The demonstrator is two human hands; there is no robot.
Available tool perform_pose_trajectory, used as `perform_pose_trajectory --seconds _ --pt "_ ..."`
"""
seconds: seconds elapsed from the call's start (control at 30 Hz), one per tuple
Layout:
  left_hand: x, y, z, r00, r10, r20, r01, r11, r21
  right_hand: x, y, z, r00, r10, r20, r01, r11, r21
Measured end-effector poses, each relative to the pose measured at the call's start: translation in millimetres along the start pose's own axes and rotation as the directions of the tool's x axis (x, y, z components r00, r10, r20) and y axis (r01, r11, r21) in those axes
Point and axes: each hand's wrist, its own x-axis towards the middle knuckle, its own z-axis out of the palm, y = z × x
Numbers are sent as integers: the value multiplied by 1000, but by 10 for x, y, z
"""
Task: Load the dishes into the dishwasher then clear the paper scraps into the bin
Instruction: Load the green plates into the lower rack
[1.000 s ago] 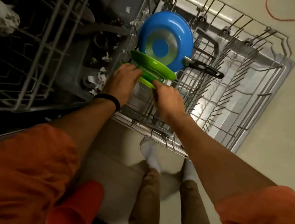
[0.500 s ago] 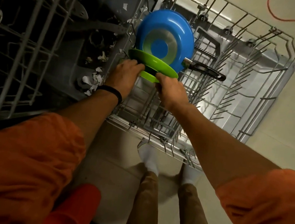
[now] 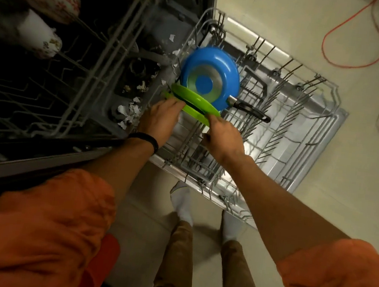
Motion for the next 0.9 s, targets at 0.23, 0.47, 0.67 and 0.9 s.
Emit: perform_pose_trajectory --seconds 0.23,0.47,0.67,0.9 --pt "-639 962 -1024 996 -77 -32 77 997 -17 -810 -414 -1194 997 -77 3 77 997 -21" --pt "-1520 1806 -2118 974 -132 -187 126 991 -43 -1900 -878 -2405 985 -159 -69 155 986 -57" --pt "-2456 2121 -2707 906 -173 -386 167 985 -49 -2657 -1265 -2924 933 -335 -129 324 941 -97" --pt "-3519 1640 -3212 722 -269 -637 274 957 -93 -2966 -2262 -2991 803 -582 -126 565 812 -148"
